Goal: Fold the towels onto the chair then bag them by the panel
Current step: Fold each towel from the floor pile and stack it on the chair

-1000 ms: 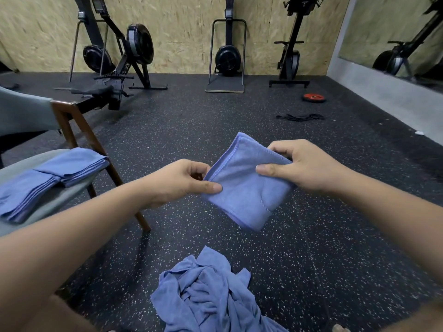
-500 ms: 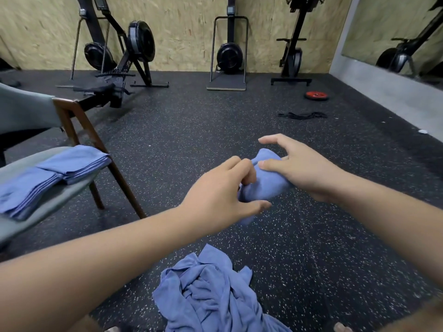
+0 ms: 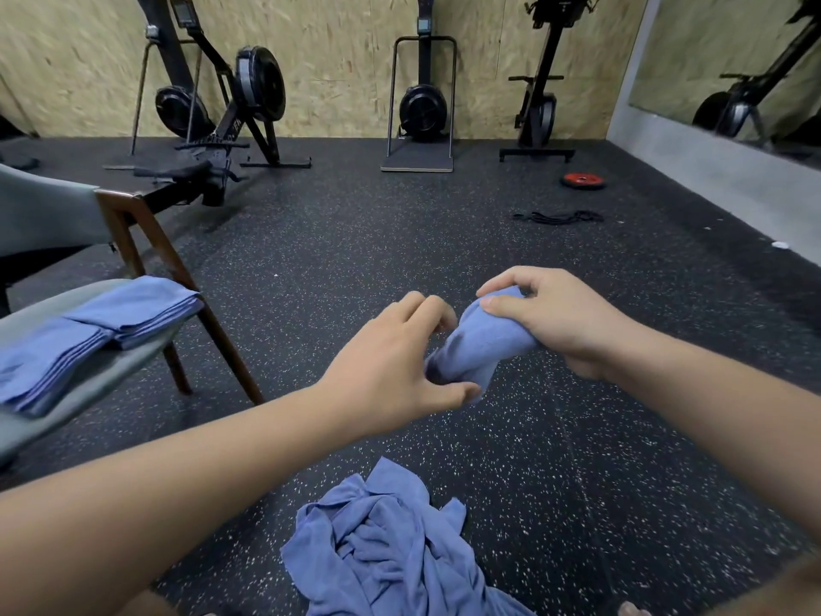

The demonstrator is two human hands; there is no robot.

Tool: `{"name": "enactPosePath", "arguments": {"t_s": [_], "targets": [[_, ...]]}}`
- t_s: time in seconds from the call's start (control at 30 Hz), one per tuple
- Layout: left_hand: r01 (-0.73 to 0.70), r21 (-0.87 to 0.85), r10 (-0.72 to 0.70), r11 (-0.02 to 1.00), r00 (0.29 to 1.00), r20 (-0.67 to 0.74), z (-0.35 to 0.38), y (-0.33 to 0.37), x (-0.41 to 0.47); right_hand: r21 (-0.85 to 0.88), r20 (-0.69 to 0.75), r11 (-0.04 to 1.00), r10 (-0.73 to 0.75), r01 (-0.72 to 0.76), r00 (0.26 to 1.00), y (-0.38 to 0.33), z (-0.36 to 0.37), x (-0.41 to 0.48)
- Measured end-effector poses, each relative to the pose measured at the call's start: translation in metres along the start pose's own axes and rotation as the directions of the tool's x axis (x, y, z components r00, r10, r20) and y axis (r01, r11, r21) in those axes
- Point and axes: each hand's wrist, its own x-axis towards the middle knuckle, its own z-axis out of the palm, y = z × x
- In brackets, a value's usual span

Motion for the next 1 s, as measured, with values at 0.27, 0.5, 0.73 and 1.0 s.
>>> {"name": "enactPosePath", "arguments": {"t_s": [0.27,0.5,0.73,1.0], "targets": [[0.023,0.012,-0.022,1.0,0.996,-0.082,-0.013,-0.012,0.01,0.292,0.298,0.907,0.213,-0.302,0.93,-0.017,0.02,-0.008],[0.196,-0.153,-0.203,0.969,0.978,-0.035,-0.06,-0.05,0.011,0.013,0.435,0.991,0.112,-0.13,0.893,-0.014,0.032,0.003],[0.271,-0.107,-0.273,0.956,0.962,-0.001,-0.107,-0.102,-0.01,0.036,0.506,0.996,-0.093,0.087,0.857,-0.013,0.099,0.029],[0.563,-0.237,-0.576,0.792,0.818,0.02,-0.156,-0.203,-0.049,0.578,0.573,0.716,-0.014,-0.392,0.819,-0.033,0.233,0.067]]}}
